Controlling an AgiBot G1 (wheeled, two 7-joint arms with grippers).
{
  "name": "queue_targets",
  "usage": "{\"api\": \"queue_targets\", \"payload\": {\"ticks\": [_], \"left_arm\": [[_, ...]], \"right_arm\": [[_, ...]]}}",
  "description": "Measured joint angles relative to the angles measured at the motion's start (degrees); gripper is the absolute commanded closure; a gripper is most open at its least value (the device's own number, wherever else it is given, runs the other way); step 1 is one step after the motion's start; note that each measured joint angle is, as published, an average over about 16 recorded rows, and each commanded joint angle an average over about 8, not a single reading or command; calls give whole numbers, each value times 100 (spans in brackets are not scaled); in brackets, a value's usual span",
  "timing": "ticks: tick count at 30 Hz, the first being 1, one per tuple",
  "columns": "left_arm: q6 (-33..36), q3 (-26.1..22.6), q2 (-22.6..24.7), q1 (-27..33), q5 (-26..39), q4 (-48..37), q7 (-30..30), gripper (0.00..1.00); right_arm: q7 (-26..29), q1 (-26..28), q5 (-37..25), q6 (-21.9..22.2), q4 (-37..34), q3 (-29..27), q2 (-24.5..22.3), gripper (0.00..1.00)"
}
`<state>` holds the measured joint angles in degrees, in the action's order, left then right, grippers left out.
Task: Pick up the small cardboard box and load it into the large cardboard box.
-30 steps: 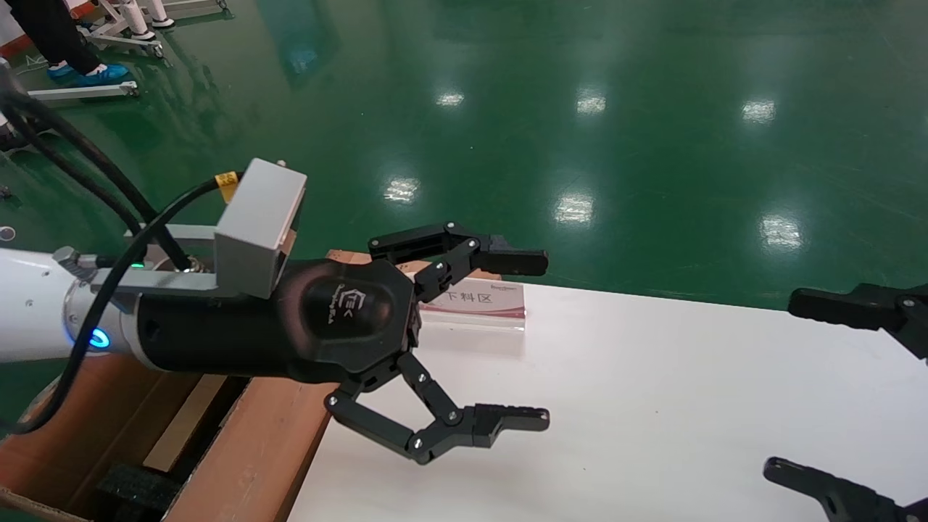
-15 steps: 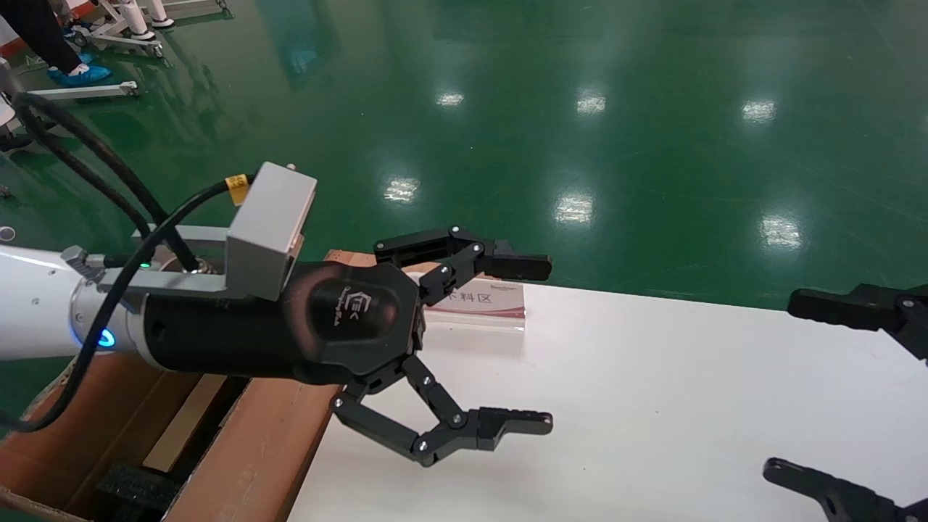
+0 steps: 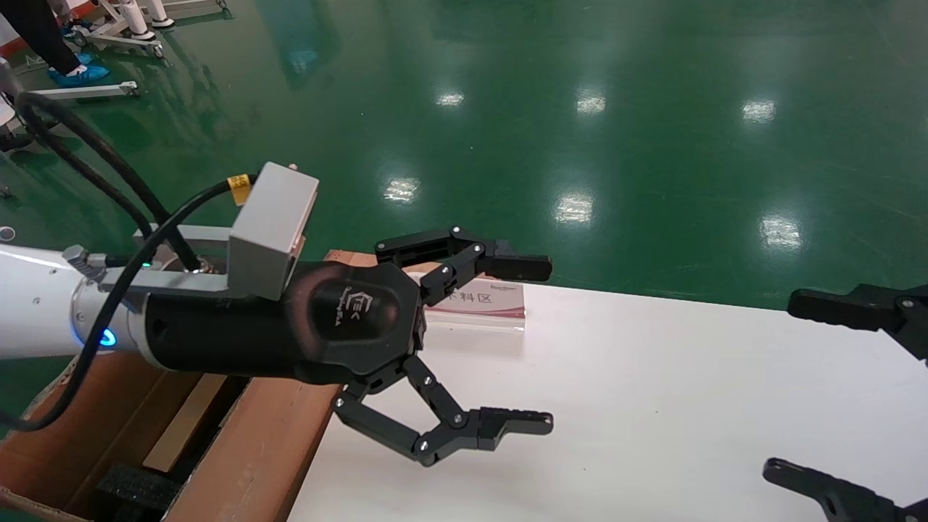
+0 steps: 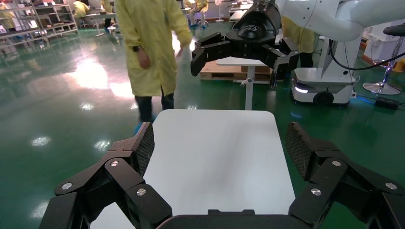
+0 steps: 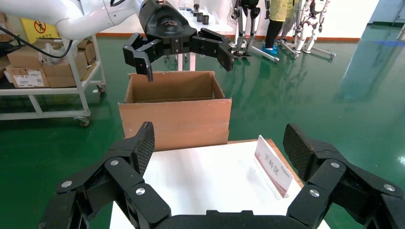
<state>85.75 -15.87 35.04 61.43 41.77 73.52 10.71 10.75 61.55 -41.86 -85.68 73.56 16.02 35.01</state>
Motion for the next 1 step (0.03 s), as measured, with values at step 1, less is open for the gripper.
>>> {"api": "queue_targets", "payload": {"ticks": [1], "left_arm": [[0, -1, 0, 1, 0, 0, 0, 0]], "right_arm": [[0, 0, 0, 0, 0, 0, 0, 0]]}}
